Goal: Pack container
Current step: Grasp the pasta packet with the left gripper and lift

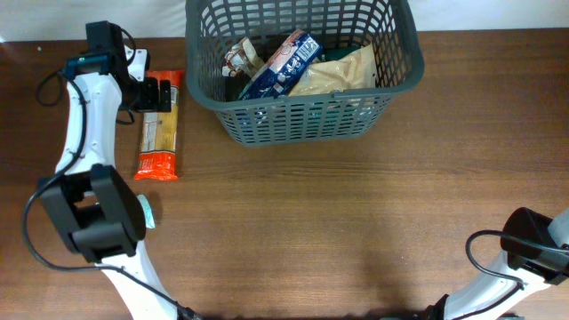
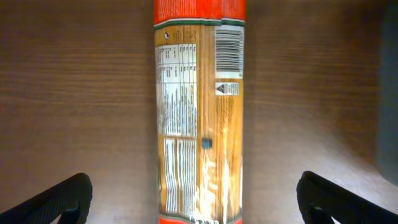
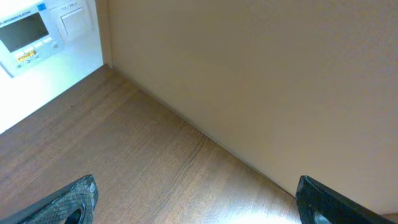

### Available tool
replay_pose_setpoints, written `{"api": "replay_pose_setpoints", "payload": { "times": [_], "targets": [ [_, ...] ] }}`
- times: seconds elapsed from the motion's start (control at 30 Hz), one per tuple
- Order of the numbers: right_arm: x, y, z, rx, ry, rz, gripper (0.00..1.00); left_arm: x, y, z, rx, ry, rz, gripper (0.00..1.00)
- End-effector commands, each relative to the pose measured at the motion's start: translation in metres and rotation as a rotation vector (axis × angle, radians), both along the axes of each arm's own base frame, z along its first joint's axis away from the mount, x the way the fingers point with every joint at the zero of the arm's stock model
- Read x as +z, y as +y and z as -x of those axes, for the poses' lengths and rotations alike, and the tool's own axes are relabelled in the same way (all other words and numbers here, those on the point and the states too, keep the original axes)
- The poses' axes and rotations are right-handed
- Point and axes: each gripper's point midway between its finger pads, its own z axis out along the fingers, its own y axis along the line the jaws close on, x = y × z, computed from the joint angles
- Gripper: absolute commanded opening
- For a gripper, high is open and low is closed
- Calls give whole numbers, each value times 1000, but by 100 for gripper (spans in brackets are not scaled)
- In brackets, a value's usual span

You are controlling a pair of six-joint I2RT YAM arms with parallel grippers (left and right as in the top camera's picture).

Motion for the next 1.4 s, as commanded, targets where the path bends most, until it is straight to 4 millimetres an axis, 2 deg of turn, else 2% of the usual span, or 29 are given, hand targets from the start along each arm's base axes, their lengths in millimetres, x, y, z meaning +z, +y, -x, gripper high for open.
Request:
{"api": "replay_pose_setpoints", "payload": {
  "times": [0.0, 0.23, 0.33, 0.7, 0.93, 1.0, 1.07, 1.17, 1.3, 1.37],
  "targets": [
    [2, -1, 3, -15, -9, 1, 99, -42, 3, 0, -14, 71, 29, 100],
    [2, -1, 3, -15, -9, 1, 99, -92, 2, 3, -8, 158, 47, 100],
    [2, -1, 3, -15, -9, 1, 99, -106, 2, 3, 9, 179, 56, 100],
    [2, -1, 3, -15, -9, 1, 99, -113, 3, -3, 15, 161, 54, 99],
    [2, -1, 3, -15, -9, 1, 99, -138, 0, 5, 15, 218, 73, 99],
    [2, -1, 3, -15, -9, 1, 99, -143, -1, 8, 14, 234, 80, 92],
    [2, -1, 3, -15, -9, 1, 99, -145, -1, 9, 14, 243, 81, 73],
    [2, -1, 3, -15, -9, 1, 99, -146, -1, 9, 15, 243, 81, 38],
    [2, -1, 3, -15, -9, 1, 99, -146, -1, 9, 25, 243, 82, 2],
    [2, -1, 3, -15, -9, 1, 99, -145, 1, 8, 54, 240, 78, 2]
  ]
}}
